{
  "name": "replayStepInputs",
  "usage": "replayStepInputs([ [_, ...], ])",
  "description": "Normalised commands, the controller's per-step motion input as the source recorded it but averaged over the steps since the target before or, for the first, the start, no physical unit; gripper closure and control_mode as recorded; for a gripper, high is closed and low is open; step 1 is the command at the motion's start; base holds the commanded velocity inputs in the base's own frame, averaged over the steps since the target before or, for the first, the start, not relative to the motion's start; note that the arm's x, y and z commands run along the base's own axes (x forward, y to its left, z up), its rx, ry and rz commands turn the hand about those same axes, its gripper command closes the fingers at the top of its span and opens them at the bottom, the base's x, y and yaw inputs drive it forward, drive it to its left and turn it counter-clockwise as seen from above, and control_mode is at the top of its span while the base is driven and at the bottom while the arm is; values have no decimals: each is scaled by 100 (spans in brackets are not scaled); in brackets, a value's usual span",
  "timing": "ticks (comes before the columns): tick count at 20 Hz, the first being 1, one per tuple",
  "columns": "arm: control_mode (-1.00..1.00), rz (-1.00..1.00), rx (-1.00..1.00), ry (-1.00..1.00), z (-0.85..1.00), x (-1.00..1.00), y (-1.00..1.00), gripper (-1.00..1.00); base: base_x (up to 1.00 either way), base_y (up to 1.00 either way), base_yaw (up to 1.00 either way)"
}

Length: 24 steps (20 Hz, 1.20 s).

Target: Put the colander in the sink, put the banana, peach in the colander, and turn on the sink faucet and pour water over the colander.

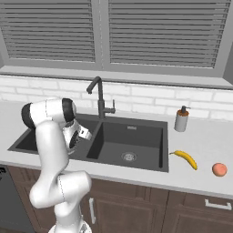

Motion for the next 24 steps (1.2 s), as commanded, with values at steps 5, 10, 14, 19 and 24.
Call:
replayStepInputs([
  [5,-100,0,0,0,83,-8,-4,-100,0,0,0],
  [10,-100,2,0,0,89,-47,-3,-100,0,0,0],
  [14,-100,9,0,0,90,-69,0,-100,0,0,0],
  [19,-100,15,-1,0,100,-55,1,-100,0,0,0],
  [24,-100,16,-9,3,100,-22,26,-100,0,0,0],
])
